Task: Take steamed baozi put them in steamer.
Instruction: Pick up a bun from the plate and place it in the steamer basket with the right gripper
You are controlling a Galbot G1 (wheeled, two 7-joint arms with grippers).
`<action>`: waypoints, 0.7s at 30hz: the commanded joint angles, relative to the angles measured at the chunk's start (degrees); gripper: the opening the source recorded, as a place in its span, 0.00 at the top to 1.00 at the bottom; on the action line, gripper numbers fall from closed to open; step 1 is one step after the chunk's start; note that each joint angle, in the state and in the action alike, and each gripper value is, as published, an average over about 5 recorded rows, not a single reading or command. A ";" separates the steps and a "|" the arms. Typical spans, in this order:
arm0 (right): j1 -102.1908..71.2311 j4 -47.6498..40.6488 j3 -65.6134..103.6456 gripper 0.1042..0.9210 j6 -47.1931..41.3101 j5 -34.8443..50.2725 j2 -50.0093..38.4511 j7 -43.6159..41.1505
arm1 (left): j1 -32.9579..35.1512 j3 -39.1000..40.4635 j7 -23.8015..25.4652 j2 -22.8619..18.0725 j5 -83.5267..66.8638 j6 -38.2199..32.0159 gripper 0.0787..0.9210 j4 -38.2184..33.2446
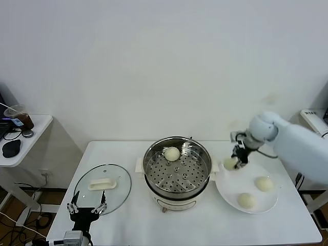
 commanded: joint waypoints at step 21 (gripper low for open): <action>12.85 -4.49 -16.08 0.57 -14.79 22.59 32.64 5.61 | 0.34 0.34 -0.48 0.59 -0.35 1.28 0.12 -2.23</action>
